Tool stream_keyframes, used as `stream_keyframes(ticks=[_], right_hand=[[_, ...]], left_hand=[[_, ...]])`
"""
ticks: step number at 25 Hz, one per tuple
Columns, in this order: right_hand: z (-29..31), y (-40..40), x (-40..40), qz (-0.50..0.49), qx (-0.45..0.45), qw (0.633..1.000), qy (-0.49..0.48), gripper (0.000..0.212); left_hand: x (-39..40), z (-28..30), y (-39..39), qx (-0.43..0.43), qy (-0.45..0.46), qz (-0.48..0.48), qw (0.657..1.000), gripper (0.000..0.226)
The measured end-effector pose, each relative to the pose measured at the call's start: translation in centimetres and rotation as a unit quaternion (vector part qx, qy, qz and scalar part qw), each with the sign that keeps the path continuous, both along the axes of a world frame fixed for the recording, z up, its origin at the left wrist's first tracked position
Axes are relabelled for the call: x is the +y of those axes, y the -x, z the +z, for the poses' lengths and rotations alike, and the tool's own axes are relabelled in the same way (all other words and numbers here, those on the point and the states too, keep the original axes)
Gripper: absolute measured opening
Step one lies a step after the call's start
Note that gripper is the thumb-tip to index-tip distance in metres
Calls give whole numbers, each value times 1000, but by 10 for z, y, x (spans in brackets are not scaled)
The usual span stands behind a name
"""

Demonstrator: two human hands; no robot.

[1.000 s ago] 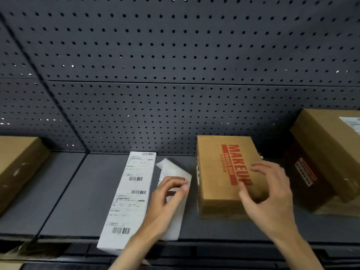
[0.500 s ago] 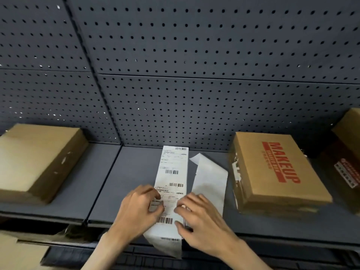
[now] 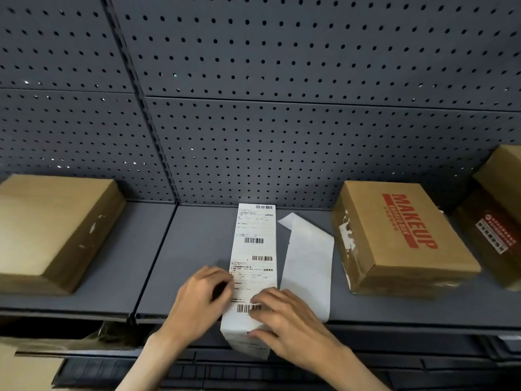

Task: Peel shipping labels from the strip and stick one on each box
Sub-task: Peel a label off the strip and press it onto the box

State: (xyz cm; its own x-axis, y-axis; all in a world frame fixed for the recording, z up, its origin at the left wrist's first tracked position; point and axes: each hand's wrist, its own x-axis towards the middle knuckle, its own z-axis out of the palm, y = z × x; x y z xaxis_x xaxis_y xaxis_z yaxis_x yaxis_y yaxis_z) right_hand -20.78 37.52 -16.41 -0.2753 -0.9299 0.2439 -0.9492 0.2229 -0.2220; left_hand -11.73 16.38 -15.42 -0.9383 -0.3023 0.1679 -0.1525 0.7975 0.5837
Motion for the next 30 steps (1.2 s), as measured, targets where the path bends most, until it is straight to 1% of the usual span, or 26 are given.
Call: stream_keyframes(ticks=[3, 5, 6, 8, 10, 12, 13, 14, 15, 17, 19, 21, 23, 25, 27, 28, 30], right_hand=[[6, -4, 0, -7, -26, 999, 23, 25], [8, -4, 1, -19, -52, 998, 37, 26], [9, -4, 1, -29, -71, 996, 44, 27], [12, -3, 3, -48, -98, 992, 59, 28], [15, -1, 4, -60, -103, 991, 68, 27], [18, 0, 5, -63, -106, 989, 77, 25], [20, 1, 5, -65, -110, 988, 82, 25], [22, 3, 4, -69, -119, 987, 88, 24], [24, 5, 3, -76, -133, 984, 94, 24], [29, 11, 1, -93, -190, 971, 112, 22], [36, 21, -1, -110, -254, 951, 140, 18], [45, 32, -4, -132, -301, 930, 163, 15], [54, 45, -8, -153, -342, 910, 180, 14], [62, 59, -13, -169, -373, 893, 188, 12], [69, 68, -17, -186, -370, 889, 197, 14], [72, 69, -18, -195, -351, 891, 210, 19], [77, 64, -18, -216, -278, 901, 253, 29]], left_hand=[[-2, -4, -2, 14, -43, -2, 999, 24], [-1, -3, -5, 37, -91, 13, 995, 22], [-1, -2, -7, 52, -104, 26, 993, 26], [-1, 2, -13, 57, -129, 43, 989, 44], [1, 9, -20, 23, -212, 28, 977, 59], [5, 16, -25, -15, -306, -4, 952, 65], [7, 19, -26, -26, -337, -18, 941, 63], [10, 21, -27, -30, -362, -31, 931, 55], [14, 23, -27, -34, -384, -39, 922, 42], [17, 26, -28, -41, -414, -54, 908, 20], [17, 26, -30, -50, -426, -61, 901, 8], [15, 26, -33, -62, -427, -75, 899, 7], [16, 26, -34, -87, -409, -89, 904, 10], [21, 27, -34, -94, -399, -87, 908, 5], [24, 30, -30, -63, -398, -65, 913, 9], [25, 32, -27, -41, -410, -50, 910, 9], [25, 41, -22, 5, -458, -21, 889, 9]])
